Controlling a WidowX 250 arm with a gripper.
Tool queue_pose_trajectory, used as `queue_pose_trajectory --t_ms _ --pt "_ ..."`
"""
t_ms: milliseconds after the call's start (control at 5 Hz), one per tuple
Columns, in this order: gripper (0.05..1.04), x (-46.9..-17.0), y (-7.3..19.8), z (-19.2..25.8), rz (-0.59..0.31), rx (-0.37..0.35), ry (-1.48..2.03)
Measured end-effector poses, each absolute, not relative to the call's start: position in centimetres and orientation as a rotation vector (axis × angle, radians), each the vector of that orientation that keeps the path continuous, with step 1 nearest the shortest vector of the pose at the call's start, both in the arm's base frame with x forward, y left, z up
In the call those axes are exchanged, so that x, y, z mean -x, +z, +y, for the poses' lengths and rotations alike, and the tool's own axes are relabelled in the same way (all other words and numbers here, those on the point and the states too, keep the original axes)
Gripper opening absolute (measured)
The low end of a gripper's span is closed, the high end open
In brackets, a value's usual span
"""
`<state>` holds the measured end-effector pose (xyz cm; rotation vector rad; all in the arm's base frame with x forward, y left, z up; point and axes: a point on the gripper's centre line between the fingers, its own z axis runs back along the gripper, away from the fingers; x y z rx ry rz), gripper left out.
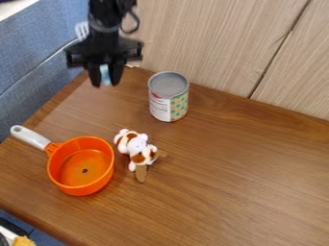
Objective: Move plastic spatula above the orange pot
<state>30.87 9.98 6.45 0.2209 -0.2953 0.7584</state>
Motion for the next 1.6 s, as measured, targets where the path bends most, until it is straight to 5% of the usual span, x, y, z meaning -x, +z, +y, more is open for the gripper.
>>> queue_pose_trajectory --t_ms 600,1000,1400,1600 --pt "0.323 -31.5 -0.1 10.3 -0.234 -0.188 0.739" --pt "0.387 -31.5 -0.6 10.0 -0.203 -0.185 0.728" --pt "0.963 -31.8 -0.1 9.3 -0.184 -0.229 0.686" --pt "1.004 -32.1 1.5 9.4 -0.221 -0.235 0.683"
